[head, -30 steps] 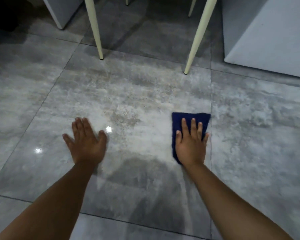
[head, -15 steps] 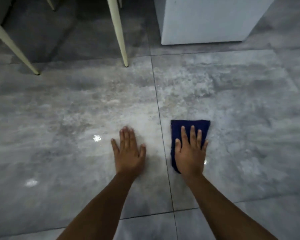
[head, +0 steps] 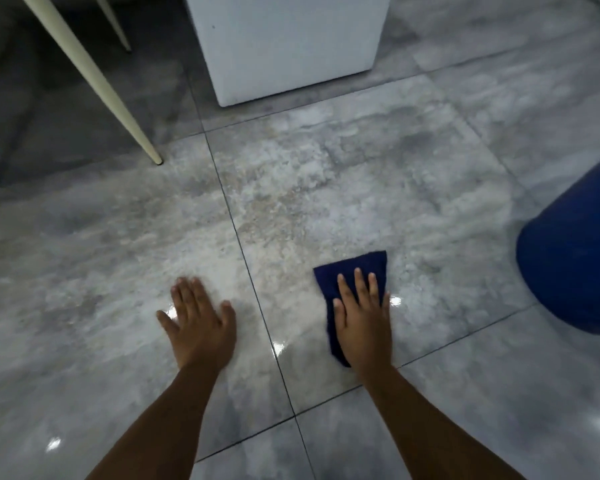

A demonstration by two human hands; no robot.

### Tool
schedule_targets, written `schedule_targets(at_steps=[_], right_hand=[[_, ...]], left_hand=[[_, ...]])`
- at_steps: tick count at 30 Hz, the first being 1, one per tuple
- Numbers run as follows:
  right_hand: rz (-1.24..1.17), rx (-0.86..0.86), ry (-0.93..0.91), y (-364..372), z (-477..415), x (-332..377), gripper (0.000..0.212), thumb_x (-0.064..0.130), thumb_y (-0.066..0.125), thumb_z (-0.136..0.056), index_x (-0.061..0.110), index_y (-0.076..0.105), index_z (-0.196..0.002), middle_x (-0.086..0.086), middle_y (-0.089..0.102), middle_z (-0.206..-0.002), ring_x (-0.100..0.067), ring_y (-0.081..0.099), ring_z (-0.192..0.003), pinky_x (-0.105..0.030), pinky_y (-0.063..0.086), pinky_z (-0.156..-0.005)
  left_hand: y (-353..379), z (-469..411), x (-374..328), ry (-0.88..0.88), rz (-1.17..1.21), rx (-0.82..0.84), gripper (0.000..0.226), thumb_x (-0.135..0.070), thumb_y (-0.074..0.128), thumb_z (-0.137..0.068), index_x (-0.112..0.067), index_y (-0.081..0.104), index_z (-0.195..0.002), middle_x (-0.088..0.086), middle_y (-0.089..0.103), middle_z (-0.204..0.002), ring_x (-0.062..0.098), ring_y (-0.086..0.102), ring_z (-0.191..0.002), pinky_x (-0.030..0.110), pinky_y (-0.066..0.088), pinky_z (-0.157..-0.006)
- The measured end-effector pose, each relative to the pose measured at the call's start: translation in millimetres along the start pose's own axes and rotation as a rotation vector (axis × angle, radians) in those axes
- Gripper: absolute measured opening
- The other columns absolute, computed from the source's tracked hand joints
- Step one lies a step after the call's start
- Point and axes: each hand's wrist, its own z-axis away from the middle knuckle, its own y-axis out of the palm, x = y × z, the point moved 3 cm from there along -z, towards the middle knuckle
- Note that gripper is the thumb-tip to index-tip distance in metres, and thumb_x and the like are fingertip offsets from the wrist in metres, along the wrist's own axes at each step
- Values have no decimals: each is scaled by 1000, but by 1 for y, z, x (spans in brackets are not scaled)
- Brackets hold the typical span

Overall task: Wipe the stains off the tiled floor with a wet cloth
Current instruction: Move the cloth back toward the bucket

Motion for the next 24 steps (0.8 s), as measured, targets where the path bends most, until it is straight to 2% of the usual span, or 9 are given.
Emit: schedule_targets(at_steps=[2, 4, 6, 8, 11, 13, 16, 20, 24], right_hand=[[-48, -35, 6, -10, 20, -16, 39, 28, 44, -97, 18, 59, -131, -9, 49, -143, -31, 42, -133, -50, 37, -107], [-127, 3, 69, -28, 37, -27, 27, 14, 62, -91, 14, 67, -117, -6, 63, -126, -29, 57, -114, -42, 52, -92], [-282, 82, 244, -43, 25, -35, 15, 16, 55, -96, 14, 65, -106, -3, 65, -103, -25, 61, -96, -31, 49, -76], [-453, 139, 446, -70, 4, -43, 23, 24, 40, -102, 12, 56, -90, -2, 59, -81, -25, 60, -82, -30, 39, -64], [-530, 122, 456, -126, -24, -49, 29, 22, 39, -102, 10, 48, -77, -3, 53, -71, -24, 53, -73, -32, 34, -60], [-501, 107, 404, -166, -38, -49, 29, 22, 39, -101, 6, 54, -83, -6, 57, -77, -24, 54, -75, -33, 37, -63], [-501, 32, 370, -239, -49, -53, 29, 23, 41, -101, 4, 60, -88, -8, 62, -82, -23, 57, -77, -34, 41, -66], [-514, -178, 380, -341, -47, -68, 37, 23, 45, -99, 11, 46, -64, -9, 53, -66, -21, 49, -63, -35, 34, -57], [-497, -435, 425, -426, -29, -88, 42, 25, 46, -98, 12, 40, -58, -5, 46, -57, -20, 41, -55, -35, 30, -53]], left_hand=[[-5, 0, -2, -28, -25, 62, 75, -50, 10, -93, -8, -9, -152, 9, -15, -160, 21, -17, -147, 52, -10, -115], [-16, 2, -9, -28, -74, 141, 70, -45, 15, -99, -4, -8, -152, 13, -13, -161, 24, -13, -148, 53, 0, -118], [-23, 1, -16, -17, -139, 240, 70, -44, 18, -101, -4, -8, -152, 14, -11, -161, 25, -10, -148, 52, 4, -118], [-42, 5, -34, 59, -175, 313, 69, -45, 17, -102, -5, -9, -152, 13, -12, -161, 25, -10, -149, 51, 1, -118], [-79, 15, -76, 210, -199, 282, 66, -44, 12, -103, -4, -9, -152, 13, -13, -161, 24, -10, -148, 50, 0, -118], [-102, 16, -103, 269, -176, 258, 66, -43, 11, -103, -5, -10, -151, 12, -14, -161, 24, -12, -148, 49, -2, -118], [-136, 21, -145, 361, -174, 212, 65, -44, 9, -102, -6, -11, -151, 11, -14, -161, 24, -13, -148, 48, -3, -119], [-173, 36, -200, 467, -169, 183, 65, -46, 7, -102, -8, -12, -152, 10, -17, -160, 23, -16, -147, 47, -5, -119], [-193, 55, -248, 581, -163, 137, 65, -46, 5, -102, -9, -14, -151, 9, -18, -160, 22, -17, -147, 46, -8, -119]])
